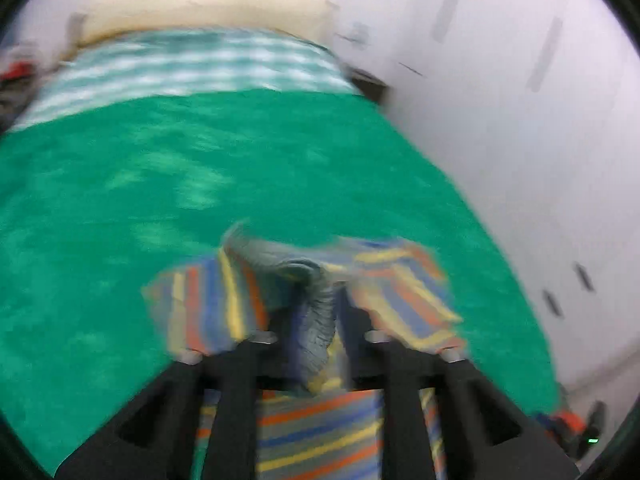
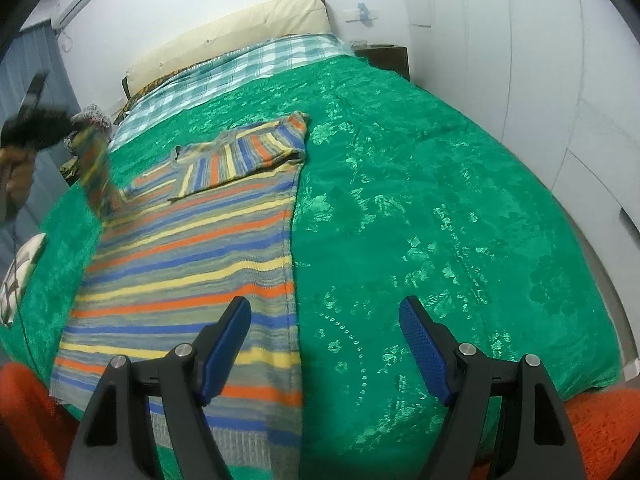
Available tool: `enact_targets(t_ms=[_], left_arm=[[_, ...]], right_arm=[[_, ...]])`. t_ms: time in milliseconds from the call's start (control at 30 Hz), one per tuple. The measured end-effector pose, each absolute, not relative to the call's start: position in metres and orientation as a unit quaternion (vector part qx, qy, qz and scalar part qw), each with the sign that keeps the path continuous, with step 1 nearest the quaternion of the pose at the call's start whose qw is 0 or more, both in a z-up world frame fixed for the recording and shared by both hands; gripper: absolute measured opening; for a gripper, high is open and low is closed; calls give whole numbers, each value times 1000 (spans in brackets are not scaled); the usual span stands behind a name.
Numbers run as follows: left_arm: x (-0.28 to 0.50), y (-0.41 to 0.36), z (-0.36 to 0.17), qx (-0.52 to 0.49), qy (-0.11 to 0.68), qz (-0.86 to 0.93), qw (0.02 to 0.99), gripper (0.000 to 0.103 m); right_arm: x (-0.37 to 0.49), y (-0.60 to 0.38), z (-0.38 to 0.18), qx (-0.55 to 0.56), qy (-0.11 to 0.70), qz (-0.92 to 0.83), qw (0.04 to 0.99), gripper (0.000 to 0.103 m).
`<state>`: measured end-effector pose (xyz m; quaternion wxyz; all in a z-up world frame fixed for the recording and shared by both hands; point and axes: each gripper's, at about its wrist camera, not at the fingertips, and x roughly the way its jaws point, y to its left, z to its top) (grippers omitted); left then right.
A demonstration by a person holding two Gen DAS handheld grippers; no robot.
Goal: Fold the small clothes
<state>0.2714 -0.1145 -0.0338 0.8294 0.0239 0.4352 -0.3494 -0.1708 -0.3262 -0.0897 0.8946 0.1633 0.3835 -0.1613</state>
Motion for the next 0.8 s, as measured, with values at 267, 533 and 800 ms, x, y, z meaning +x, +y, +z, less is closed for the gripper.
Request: enact_targets(t_ms=[267,533,800], left_arm=[[293,-82,-96,-7,470,-217,856,95],[293,-8,-205,81,531,-25,843,100],[215,58,-164,68,491,-76,865,98]], right_arm=[[-181,-334,-87,179,375,-165,895,78],[-174,-339,-93,193,385,-162,888,78],[-172,-346,-95,197,382,-179,885,78]])
